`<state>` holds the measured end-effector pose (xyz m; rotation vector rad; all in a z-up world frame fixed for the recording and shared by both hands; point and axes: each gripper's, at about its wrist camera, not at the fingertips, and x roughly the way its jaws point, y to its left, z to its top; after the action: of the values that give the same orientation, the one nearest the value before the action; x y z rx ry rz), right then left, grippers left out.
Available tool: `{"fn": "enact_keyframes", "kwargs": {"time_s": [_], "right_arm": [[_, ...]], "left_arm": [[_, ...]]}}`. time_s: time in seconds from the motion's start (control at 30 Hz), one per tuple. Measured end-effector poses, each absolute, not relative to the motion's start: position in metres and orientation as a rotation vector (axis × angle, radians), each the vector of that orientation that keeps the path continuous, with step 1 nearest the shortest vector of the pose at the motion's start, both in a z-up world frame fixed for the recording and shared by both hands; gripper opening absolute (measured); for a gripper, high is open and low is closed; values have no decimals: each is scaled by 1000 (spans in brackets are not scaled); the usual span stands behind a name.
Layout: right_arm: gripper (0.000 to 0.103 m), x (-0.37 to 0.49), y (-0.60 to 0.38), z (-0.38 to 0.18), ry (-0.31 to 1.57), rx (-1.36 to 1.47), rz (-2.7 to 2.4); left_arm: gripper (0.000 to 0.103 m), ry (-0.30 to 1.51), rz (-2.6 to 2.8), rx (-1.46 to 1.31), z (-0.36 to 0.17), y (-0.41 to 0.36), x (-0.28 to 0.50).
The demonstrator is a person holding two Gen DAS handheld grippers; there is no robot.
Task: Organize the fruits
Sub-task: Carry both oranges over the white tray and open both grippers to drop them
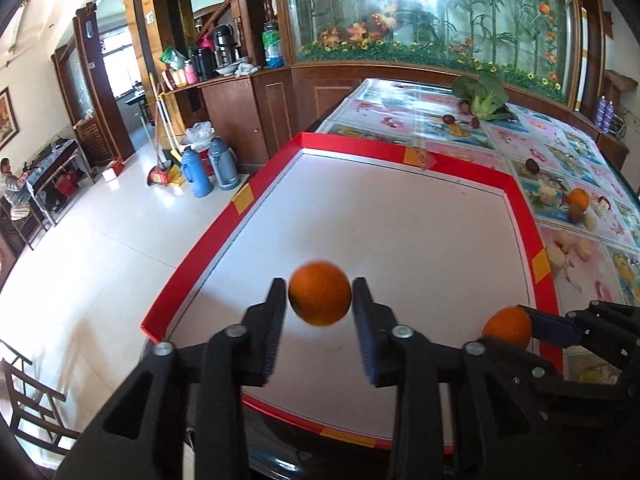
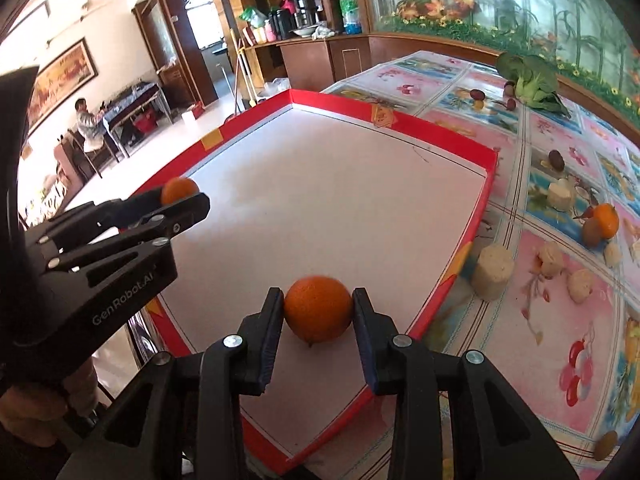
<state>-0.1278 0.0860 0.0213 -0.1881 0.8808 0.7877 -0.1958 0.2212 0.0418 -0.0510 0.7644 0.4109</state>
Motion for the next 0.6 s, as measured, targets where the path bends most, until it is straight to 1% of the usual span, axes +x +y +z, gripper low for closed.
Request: {"fn": "enact_keyframes", "kwargs": {"time_s": [0.03, 0.07, 0.1, 0.13, 0.17, 0.37, 0.47, 0.6], "right_arm": [[41, -129, 85, 23, 871, -196, 789], [44, -131, 80, 27, 845, -194, 788], [50, -133, 78, 30, 827, -188, 787], [55, -132, 73, 33, 808, -178, 787], [55, -133, 66, 36, 785, -161, 783], [55, -128, 21, 53, 704, -67, 703], [55, -126, -7, 57, 691, -32, 664], [55, -131, -51, 58, 684, -2, 595]], "left_arm": [[59, 749, 426, -38, 44, 219, -198], [71, 732, 442, -20, 46, 216, -200], [80, 717, 458, -2, 50, 214, -201], [81, 700, 468, 16, 53, 210, -203], [82, 679, 468, 36, 58, 205, -205], [84, 646, 427, 94, 72, 180, -204], [88, 644, 406, 126, 75, 166, -203], [89, 662, 372, 153, 73, 152, -201]]}}
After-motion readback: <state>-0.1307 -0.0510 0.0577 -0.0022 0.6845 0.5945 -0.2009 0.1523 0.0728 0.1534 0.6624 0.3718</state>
